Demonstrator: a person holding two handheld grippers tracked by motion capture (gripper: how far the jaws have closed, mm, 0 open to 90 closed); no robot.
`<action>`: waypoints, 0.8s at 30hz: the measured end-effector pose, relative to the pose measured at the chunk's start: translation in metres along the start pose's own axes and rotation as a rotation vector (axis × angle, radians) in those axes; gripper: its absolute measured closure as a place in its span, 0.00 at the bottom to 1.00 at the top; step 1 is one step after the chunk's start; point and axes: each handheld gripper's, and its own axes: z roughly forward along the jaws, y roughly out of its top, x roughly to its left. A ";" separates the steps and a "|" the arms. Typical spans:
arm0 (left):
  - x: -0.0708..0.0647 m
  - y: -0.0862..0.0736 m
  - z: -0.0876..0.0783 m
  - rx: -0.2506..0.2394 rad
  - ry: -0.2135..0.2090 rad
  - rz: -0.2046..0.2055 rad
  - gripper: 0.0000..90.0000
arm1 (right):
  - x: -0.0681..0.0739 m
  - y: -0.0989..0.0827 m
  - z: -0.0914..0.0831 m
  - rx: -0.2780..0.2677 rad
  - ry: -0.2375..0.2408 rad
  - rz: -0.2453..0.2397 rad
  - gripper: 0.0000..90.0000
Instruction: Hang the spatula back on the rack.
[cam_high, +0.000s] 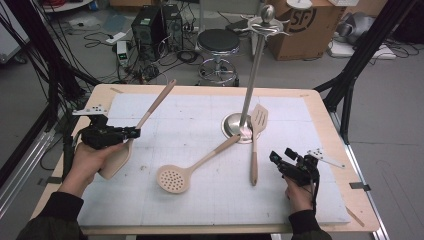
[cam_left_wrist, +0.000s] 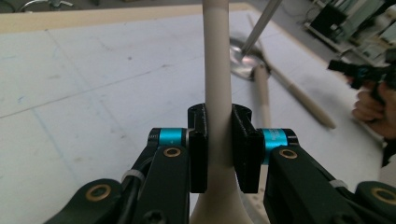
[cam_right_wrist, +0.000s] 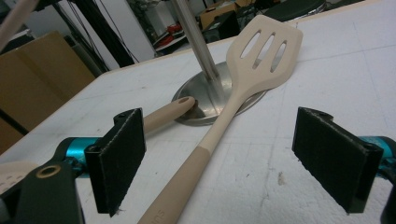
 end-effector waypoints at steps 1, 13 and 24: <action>-0.003 0.001 0.001 -0.007 -0.016 0.001 0.87 | 0.000 0.000 0.000 -0.001 0.002 0.001 0.19; -0.061 0.039 0.009 -0.099 -0.097 0.106 0.87 | -0.002 0.000 -0.001 -0.007 -0.005 0.002 0.19; -0.087 0.070 0.014 -0.140 -0.123 0.145 0.87 | -0.002 0.001 -0.002 -0.011 0.003 0.006 0.19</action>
